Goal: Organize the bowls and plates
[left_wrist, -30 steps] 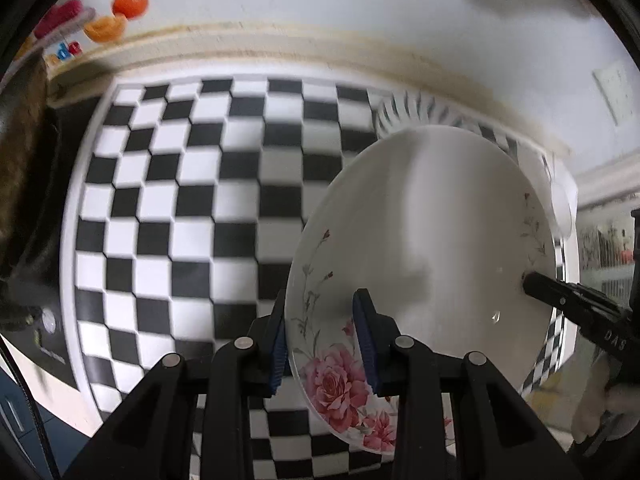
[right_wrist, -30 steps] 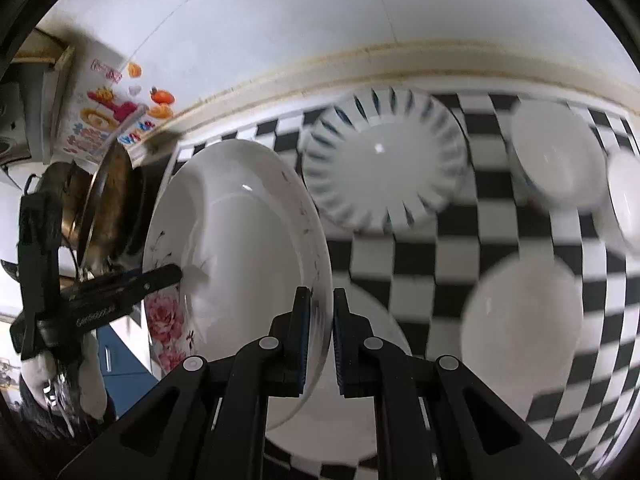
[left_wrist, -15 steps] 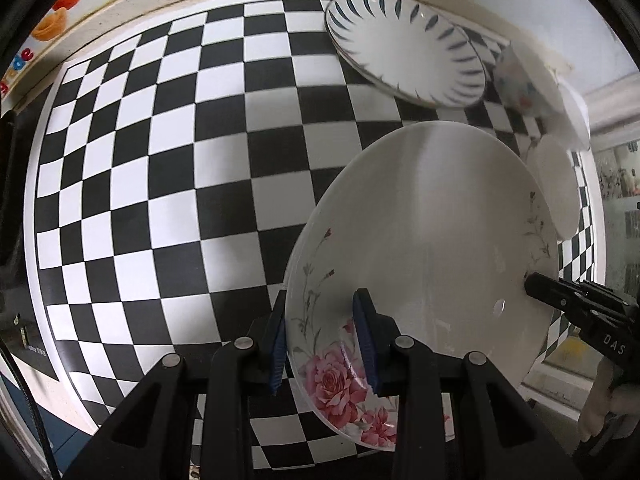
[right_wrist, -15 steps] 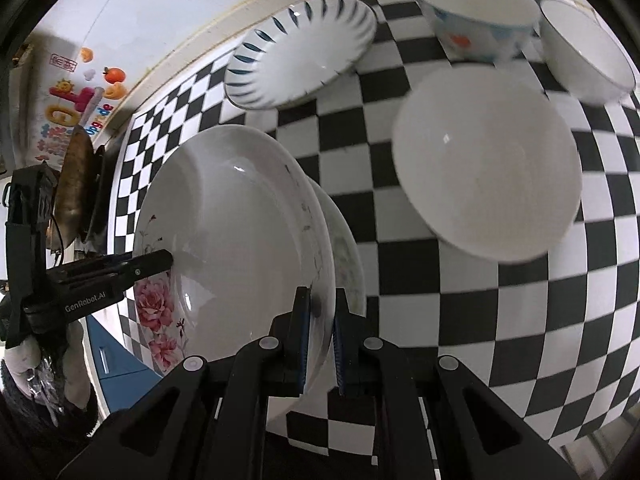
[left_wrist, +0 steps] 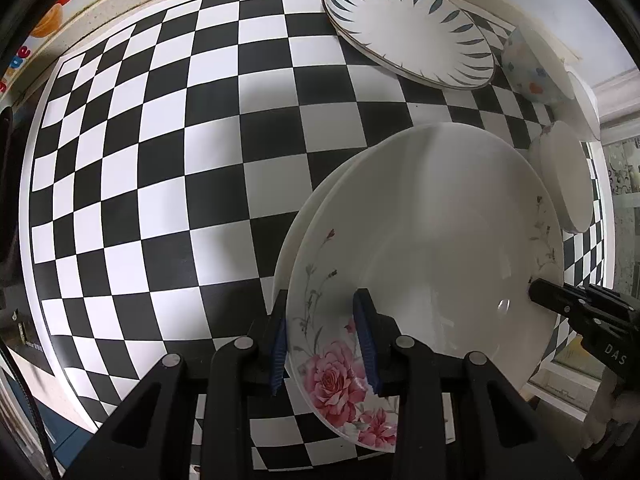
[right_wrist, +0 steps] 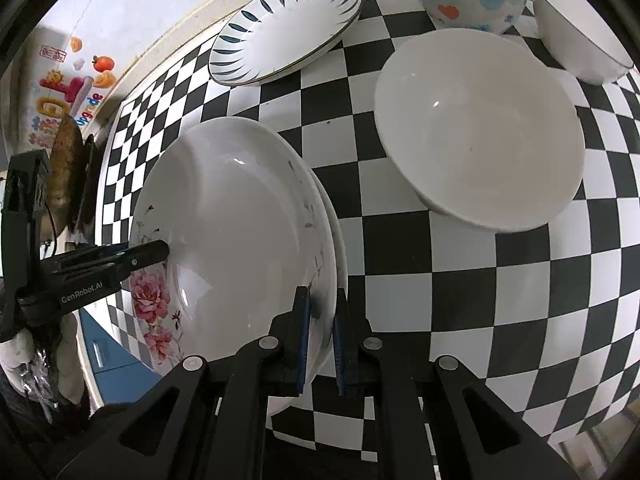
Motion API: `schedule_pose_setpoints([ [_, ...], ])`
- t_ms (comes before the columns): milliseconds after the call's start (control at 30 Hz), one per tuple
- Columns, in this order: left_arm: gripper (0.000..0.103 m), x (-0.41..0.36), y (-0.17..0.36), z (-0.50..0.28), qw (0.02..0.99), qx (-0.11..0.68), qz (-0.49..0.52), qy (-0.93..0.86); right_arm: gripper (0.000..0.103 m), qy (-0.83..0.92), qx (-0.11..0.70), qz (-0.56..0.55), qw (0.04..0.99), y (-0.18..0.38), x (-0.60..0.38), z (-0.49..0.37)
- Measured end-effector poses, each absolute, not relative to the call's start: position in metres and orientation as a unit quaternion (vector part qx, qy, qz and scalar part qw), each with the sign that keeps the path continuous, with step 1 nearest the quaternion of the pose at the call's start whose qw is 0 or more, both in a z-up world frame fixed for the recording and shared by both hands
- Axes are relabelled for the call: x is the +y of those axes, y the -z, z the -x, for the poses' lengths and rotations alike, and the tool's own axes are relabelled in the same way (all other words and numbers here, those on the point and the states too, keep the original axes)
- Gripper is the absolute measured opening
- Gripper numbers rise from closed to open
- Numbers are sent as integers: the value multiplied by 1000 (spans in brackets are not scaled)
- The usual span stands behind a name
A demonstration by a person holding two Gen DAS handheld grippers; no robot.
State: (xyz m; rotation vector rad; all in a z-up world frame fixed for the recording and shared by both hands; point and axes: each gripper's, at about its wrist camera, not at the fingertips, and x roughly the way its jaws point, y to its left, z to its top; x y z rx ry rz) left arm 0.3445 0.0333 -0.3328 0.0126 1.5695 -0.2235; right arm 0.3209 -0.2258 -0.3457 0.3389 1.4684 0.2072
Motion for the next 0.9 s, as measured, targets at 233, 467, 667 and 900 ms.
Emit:
schedule_pose_setpoints([
  [233, 28, 24, 338, -335, 695, 712, -29, 96, 12, -83, 678, -148, 715, 346, -227, -320],
  [467, 28, 18, 339, -331, 695, 712, -41, 92, 12, -83, 684, -140, 711, 346, -226, -318],
  [667, 28, 17, 335, -331, 699, 708, -50, 88, 15, -85, 702, -146, 692, 354, -227, -318],
  [900, 29, 34, 317, -329, 699, 711, -14, 78, 16, -83, 702, -156, 690, 339, -237, -321],
])
